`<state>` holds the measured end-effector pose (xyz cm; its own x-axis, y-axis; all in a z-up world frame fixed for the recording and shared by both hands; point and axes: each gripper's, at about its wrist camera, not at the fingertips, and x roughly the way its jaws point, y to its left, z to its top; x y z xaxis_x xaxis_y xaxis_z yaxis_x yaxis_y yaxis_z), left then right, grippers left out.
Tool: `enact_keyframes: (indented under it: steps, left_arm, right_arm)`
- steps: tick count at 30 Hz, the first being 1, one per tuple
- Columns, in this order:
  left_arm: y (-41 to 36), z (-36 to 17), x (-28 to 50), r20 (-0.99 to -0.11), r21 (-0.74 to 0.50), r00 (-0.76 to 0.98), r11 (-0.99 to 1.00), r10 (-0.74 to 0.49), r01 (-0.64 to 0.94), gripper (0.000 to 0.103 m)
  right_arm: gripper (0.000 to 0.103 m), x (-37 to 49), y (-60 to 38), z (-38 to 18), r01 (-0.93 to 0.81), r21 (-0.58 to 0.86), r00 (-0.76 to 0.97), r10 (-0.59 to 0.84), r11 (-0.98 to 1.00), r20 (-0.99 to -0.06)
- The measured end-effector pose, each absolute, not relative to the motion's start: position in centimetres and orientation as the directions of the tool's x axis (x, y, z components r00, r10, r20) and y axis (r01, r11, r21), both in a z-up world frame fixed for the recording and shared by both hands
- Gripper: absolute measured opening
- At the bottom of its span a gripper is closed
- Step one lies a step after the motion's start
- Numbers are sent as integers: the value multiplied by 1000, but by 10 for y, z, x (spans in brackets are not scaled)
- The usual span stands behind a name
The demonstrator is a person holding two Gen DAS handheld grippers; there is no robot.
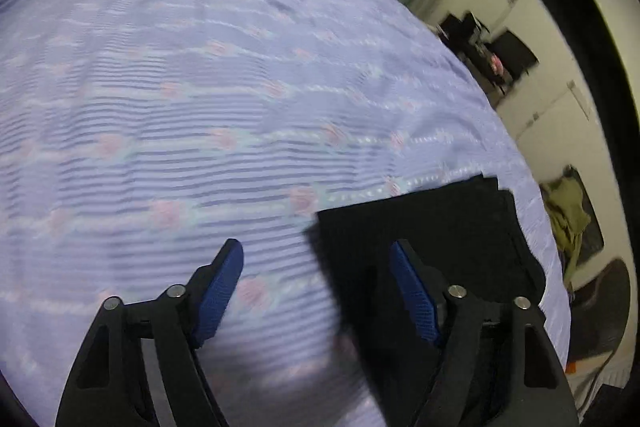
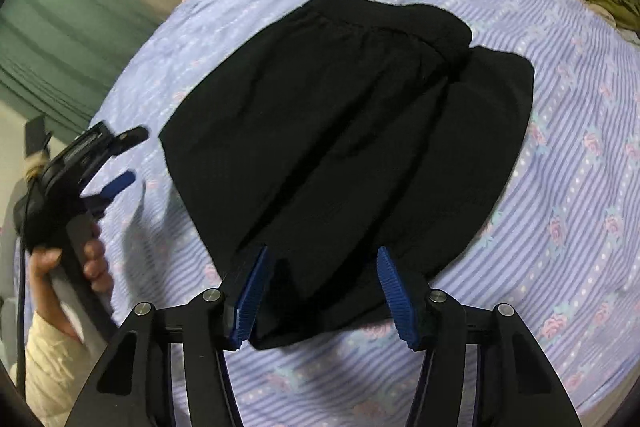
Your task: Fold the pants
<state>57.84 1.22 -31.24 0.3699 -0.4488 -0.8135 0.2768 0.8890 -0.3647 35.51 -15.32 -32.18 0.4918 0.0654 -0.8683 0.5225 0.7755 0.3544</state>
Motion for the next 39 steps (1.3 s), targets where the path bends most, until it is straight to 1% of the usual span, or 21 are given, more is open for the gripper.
enact_keyframes:
  steps: [4,7,8,9,10,11,12,13,14,17,21,22,25,26,27,28,29,32,34,37,39]
  left_arm:
    - [-10,-329,587,-838,-322,349,896,-419,305,69]
    - [-11,-331,591,-828,-340,359,894,-431,290,67]
    - [-11,-331,593,-822,-357,357,890,-444,285,58]
    - [-11,-331,594,-812,-386,348,879,-468,281,42]
    - [-10,-332,597,-804,-416,334,866,-492,277,37]
    - [-11,-331,597,-805,-416,337,870,-488,265,32]
    - [-12,-330,597,-805,-410,346,874,-481,262,20]
    - [-14,-326,596,-804,-403,351,874,-480,271,17]
    - [-15,-322,594,-802,-395,361,876,-475,275,15]
    - [-20,-312,590,-806,-346,389,888,-446,303,14]
    - [-27,-321,595,-836,-284,383,906,-394,313,14]
    - [-30,-321,594,-838,-262,392,910,-380,322,15]
    - [-39,-314,585,-845,-146,435,917,-311,372,26]
    - [-38,-307,581,-839,-124,451,915,-303,384,36]
    - [-35,-299,576,-829,-113,469,913,-304,393,50]
    - [-32,-293,573,-820,-109,482,912,-308,397,56]
    - [-27,-283,567,-802,-106,506,910,-317,402,58]
    - [-15,-264,551,-779,-74,538,898,-324,434,58]
    - [-6,-261,547,-777,-86,529,890,-342,449,58]
    - [7,-272,557,-797,-155,479,892,-367,425,58]
    - [11,-289,569,-813,-245,419,891,-403,382,58]
  right_arm:
    - [51,355,-165,-333,569,351,475,51,743,-878]
    - [51,358,-181,-335,604,356,486,24,713,-874]
    - [51,360,-186,-335,614,360,495,13,702,-869]
    - [48,362,-189,-338,622,367,495,16,692,-869]
    - [41,363,-191,-341,627,376,492,27,683,-870]
    - [29,363,-193,-343,626,387,494,40,677,-869]
    - [20,362,-191,-343,621,388,494,45,681,-868]
    - [6,362,-189,-344,606,375,487,46,702,-872]
    - [4,360,-188,-343,595,362,480,43,717,-876]
    - [1,350,-188,-336,612,290,449,-21,735,-893]
    - [0,345,-182,-342,624,160,365,-105,765,-925]
    - [0,341,-182,-343,634,134,343,-122,761,-931]
    - [2,331,-178,-333,631,100,341,-160,770,-926]
    - [14,327,-176,-326,634,110,353,-161,766,-922]
    - [26,324,-173,-319,630,133,371,-146,765,-917]
    - [52,324,-169,-314,625,154,386,-131,766,-913]
    - [58,323,-165,-308,619,183,411,-117,764,-904]
    - [58,315,-144,-294,557,281,483,-30,781,-875]
    - [58,317,-125,-293,494,328,503,43,805,-863]
    - [57,320,-107,-303,438,355,505,101,826,-858]
    - [56,324,-102,-310,435,348,499,99,830,-861]
